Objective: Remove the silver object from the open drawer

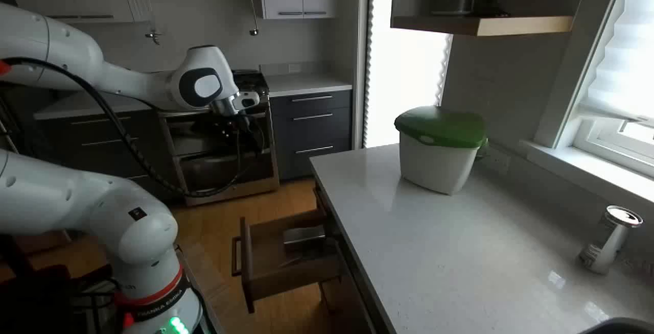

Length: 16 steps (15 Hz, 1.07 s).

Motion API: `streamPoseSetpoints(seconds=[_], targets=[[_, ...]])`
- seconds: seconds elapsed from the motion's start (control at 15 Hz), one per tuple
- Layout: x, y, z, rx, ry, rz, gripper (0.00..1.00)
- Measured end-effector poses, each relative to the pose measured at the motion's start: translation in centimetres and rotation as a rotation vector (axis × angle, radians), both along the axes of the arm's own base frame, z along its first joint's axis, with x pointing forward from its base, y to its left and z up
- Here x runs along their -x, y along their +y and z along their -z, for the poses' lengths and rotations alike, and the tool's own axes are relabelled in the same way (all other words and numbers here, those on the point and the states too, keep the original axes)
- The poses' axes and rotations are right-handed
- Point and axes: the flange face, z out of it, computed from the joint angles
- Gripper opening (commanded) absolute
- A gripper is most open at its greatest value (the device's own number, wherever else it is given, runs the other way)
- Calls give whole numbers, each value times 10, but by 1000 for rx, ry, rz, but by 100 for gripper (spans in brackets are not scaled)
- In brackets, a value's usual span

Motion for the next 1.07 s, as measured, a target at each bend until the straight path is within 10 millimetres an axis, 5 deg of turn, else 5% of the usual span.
streamPoseSetpoints(seconds=[1.07], targets=[[2,-3,9,9,21,3,100]])
